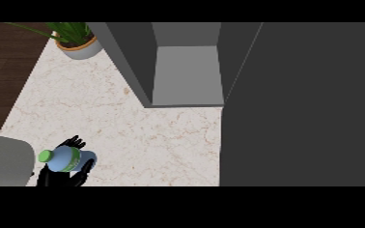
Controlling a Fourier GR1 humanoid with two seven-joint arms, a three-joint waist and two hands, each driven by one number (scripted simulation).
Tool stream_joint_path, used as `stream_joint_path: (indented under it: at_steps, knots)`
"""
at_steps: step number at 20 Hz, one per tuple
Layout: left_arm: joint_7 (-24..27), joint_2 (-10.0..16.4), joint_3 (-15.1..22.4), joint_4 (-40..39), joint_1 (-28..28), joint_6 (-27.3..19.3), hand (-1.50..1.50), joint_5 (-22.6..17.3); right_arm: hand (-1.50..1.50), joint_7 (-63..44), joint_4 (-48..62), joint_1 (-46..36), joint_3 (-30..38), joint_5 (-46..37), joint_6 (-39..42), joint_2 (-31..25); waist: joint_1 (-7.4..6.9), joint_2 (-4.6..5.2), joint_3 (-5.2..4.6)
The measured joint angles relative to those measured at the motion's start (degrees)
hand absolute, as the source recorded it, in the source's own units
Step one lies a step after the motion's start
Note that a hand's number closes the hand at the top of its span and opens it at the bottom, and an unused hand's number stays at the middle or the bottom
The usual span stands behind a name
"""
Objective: Pick up the bottled water, place it into the cabinet and close the cabinet
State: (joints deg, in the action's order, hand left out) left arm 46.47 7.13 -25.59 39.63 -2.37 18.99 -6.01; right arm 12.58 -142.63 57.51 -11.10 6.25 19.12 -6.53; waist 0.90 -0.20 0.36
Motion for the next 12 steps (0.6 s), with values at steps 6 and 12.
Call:
stream_joint_path:
  at_steps: [6,12]
  knots:
    - [1.14,0.18,-0.74,-3.81,-1.83,1.25,1.5,-2.08,-1.5,0.43,0.29,-0.46,0.73,-0.19,0.37,-0.18,-0.27,-0.19,0.78]
    - [2.05,-0.4,0.93,-3.69,-2.51,-0.47,1.5,-0.86,-1.5,0.17,0.53,-0.45,-0.98,-0.66,0.29,0.24,-0.27,-0.11,0.93]
